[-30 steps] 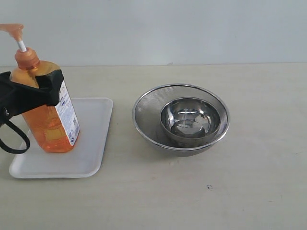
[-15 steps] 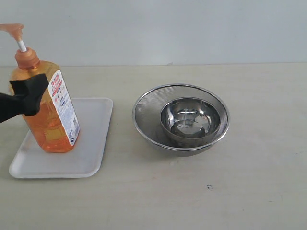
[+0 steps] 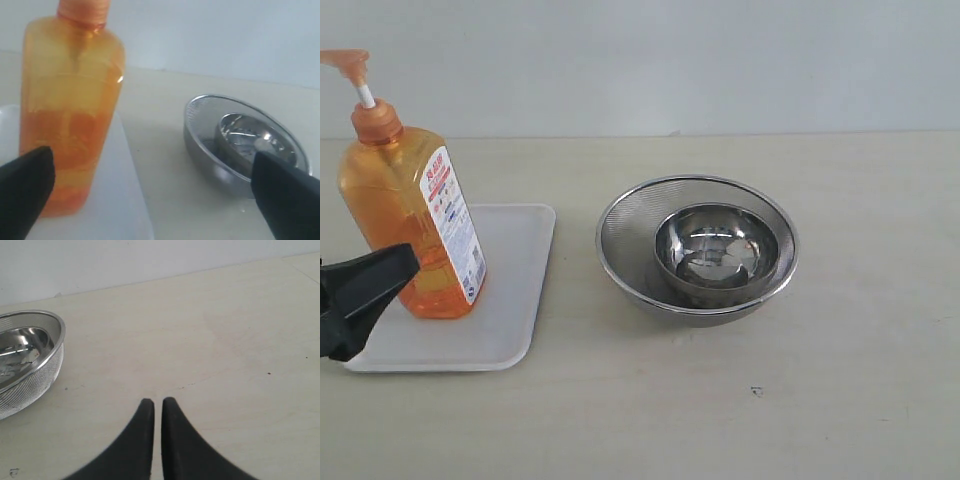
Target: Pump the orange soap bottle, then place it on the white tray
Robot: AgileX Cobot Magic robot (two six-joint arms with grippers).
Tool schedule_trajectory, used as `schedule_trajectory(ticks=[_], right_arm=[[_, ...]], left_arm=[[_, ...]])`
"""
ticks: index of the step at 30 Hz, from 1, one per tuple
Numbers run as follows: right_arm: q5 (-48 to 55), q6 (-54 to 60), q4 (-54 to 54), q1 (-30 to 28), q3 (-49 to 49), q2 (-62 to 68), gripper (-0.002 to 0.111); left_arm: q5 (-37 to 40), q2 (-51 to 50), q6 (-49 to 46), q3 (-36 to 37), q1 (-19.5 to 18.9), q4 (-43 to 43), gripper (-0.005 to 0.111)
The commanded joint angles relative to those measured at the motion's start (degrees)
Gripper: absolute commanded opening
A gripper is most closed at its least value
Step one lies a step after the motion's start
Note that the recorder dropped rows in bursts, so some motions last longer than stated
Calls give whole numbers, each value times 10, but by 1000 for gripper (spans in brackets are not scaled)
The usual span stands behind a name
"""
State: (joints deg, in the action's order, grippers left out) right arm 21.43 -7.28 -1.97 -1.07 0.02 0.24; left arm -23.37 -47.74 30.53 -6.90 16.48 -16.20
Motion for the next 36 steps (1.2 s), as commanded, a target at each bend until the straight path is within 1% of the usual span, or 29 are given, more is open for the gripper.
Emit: schedule_trajectory(ticks=[1, 4, 6, 7, 8, 9, 10, 11, 12, 13, 17, 19, 20, 23, 24, 25, 27, 32, 34, 36], right_arm=[[-4, 1, 0, -2, 0, -2, 1], [-4, 1, 0, -2, 0, -2, 1], [-4, 1, 0, -2, 0, -2, 1], [-4, 1, 0, -2, 0, -2, 1], [-4, 1, 0, -2, 0, -2, 1], [-4, 1, 0, -2, 0, -2, 1], [-4, 1, 0, -2, 0, -2, 1], [-4, 1, 0, -2, 0, -2, 1], [-4, 1, 0, -2, 0, -2, 1], [-4, 1, 0, -2, 0, -2, 1], [-3, 1, 0, -2, 0, -2, 1], [-3, 1, 0, -2, 0, -2, 1], [-3, 1, 0, -2, 0, -2, 1], [-3, 1, 0, -2, 0, -2, 1], [-3, 1, 0, -2, 0, -2, 1], [-3, 1, 0, -2, 0, -2, 1], [-3, 1, 0, -2, 0, -2, 1], [-3, 1, 0, -2, 0, -2, 1], [-3, 1, 0, -2, 0, -2, 1], [-3, 1, 0, -2, 0, -2, 1]], left_arm=[[21, 58, 158, 3, 1, -116, 103], [38, 81, 190, 3, 1, -121, 100], [52, 90, 232, 3, 1, -146, 91], [58, 93, 264, 3, 1, -172, 82], [59, 94, 348, 3, 1, -253, 57], [49, 94, 392, 3, 1, -304, 41], [11, 94, 470, 3, 1, -405, 11], [-19, 94, 499, 3, 1, -450, 6], [-66, 94, 529, 3, 1, -484, 7], [-96, 94, 537, 3, 1, -494, 7], [-107, 94, 545, 3, 1, -507, 6], [-68, 94, 515, 3, 1, -484, 6], [-37, 94, 504, 3, 1, -469, 6], [23, 94, 489, -1, 1, -441, 6], [63, 94, 484, -6, 1, -428, 6], [111, 94, 478, -17, 1, -421, 6], [155, 94, 478, -37, 1, -420, 6], [249, 94, 441, -109, 1, -420, 6], [285, 94, 426, -144, 1, -438, 6], [305, 91, 433, -171, 1, -448, 5]])
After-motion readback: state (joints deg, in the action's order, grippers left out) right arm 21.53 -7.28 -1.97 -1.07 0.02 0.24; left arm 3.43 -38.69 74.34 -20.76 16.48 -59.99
